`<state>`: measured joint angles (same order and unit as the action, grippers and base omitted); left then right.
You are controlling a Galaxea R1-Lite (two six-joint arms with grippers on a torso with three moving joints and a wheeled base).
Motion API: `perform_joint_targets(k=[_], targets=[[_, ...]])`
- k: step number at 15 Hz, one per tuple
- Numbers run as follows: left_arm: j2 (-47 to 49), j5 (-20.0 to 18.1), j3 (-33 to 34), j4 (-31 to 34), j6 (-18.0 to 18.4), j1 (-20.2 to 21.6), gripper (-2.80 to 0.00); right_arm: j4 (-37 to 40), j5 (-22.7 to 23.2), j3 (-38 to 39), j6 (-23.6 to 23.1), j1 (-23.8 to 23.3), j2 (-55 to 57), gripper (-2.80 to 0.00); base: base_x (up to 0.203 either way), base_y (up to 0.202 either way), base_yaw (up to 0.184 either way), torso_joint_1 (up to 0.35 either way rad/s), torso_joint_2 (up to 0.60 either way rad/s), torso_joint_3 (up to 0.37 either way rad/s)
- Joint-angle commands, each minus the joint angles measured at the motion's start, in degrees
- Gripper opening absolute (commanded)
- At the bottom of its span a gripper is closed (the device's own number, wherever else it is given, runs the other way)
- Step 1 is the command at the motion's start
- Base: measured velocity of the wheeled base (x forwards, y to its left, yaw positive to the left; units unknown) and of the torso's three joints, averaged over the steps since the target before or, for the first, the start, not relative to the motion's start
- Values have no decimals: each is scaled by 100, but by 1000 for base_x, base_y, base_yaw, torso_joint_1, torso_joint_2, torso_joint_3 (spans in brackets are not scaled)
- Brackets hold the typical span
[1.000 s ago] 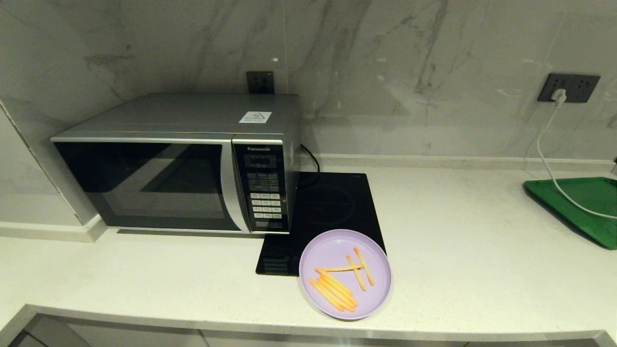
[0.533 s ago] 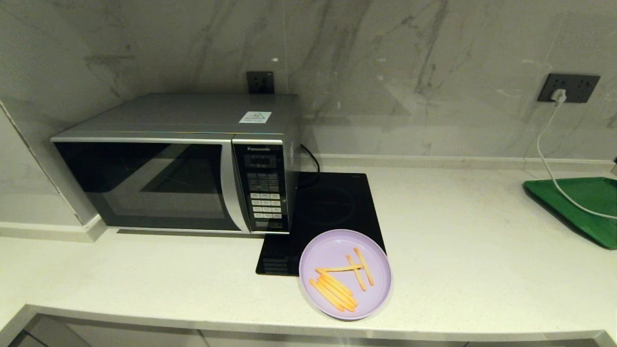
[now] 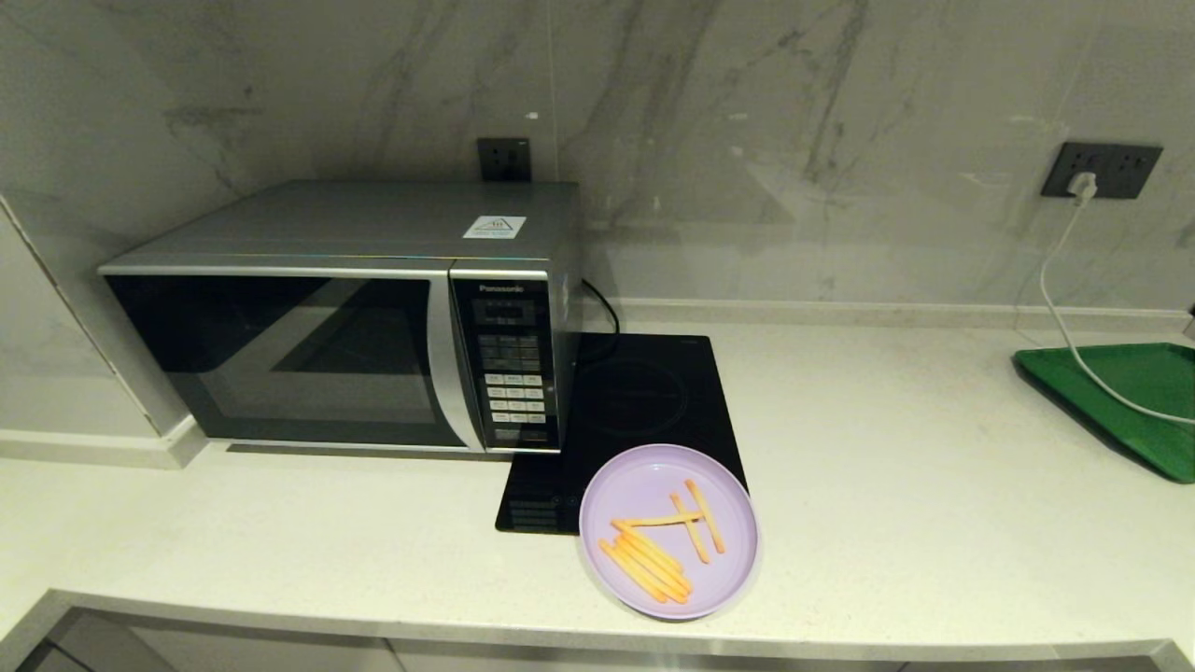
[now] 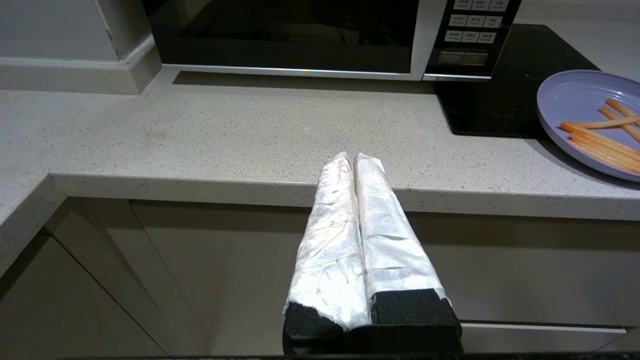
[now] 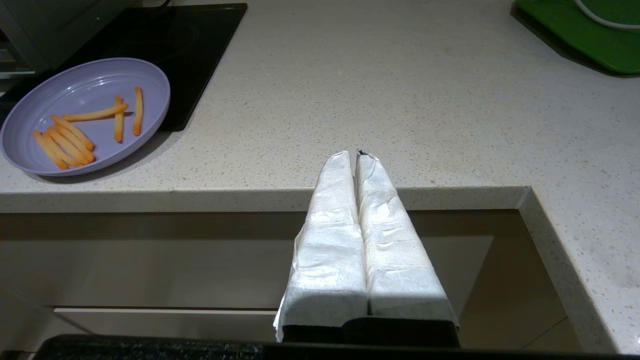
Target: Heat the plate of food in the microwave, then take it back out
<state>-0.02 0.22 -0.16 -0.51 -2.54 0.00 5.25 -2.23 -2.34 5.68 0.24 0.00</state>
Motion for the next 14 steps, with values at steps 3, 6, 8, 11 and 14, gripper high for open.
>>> perform_joint_targets(k=[3, 6, 8, 11, 14], targets=[[2, 4, -2, -2, -9, 0, -280, 2, -5, -3, 4, 2, 9, -280, 0, 0, 0, 0, 0, 0], [2, 4, -1, -2, -9, 0, -280, 2, -5, -3, 4, 2, 9, -280, 0, 0, 0, 0, 0, 0], [2, 4, -2, -10, -9, -9, -280, 2, -5, -3, 4, 2, 9, -280, 0, 0, 0, 0, 0, 0], [2, 4, -2, -2, -9, 0, -280, 11, -14, -3, 4, 2, 9, -280, 0, 0, 0, 0, 0, 0], [2, 4, 3, -2, -9, 0, -280, 2, -14, -3, 4, 2, 9, -280, 0, 0, 0, 0, 0, 0]])
